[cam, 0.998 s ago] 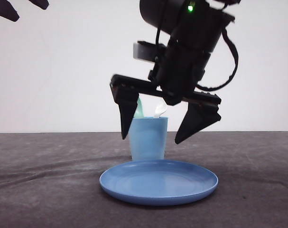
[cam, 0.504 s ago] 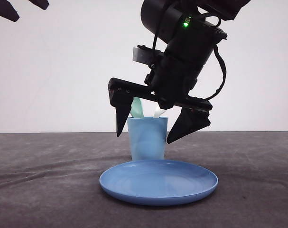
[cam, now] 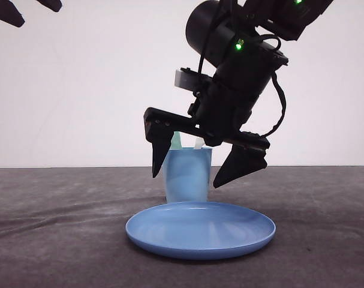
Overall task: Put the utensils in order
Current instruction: 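Lower the right gripper around the blue cup and close on it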
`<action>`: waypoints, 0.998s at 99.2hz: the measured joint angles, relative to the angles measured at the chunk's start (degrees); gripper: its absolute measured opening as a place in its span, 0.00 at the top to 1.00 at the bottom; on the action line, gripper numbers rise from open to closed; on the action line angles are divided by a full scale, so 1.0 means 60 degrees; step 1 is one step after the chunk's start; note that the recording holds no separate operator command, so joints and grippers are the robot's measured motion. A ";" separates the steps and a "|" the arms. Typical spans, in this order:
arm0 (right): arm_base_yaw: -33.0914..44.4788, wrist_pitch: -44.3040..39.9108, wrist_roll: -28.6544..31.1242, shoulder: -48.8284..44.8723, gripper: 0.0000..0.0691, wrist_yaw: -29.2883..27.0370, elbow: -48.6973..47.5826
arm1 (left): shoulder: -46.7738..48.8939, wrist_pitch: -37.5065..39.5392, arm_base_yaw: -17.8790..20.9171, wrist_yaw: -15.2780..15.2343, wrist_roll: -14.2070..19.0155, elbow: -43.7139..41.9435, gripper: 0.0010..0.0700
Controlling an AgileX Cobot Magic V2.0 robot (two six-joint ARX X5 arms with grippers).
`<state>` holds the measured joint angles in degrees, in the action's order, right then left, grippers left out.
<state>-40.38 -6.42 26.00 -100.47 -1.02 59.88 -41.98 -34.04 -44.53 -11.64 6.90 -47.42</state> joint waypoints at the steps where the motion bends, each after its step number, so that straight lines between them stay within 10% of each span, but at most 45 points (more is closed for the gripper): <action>1: 0.0000 0.0007 -0.0004 -0.0007 0.01 0.0000 0.0000 | 0.0000 0.0000 0.0000 0.0000 0.0000 0.0000 0.45; 80: 0.0073 0.0036 -0.0113 -0.0838 0.02 -0.0029 0.0747 | -0.0004 0.0066 0.0000 0.0000 -0.0007 0.0000 0.45; 99: 0.0073 0.0055 -0.0295 -0.0838 0.20 -0.0117 0.0750 | 0.0000 0.0066 0.0000 0.0000 -0.0007 0.0000 0.45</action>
<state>-39.94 -6.09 24.23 -105.49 -1.72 64.38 -41.98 -33.65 -44.53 -11.64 6.85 -47.42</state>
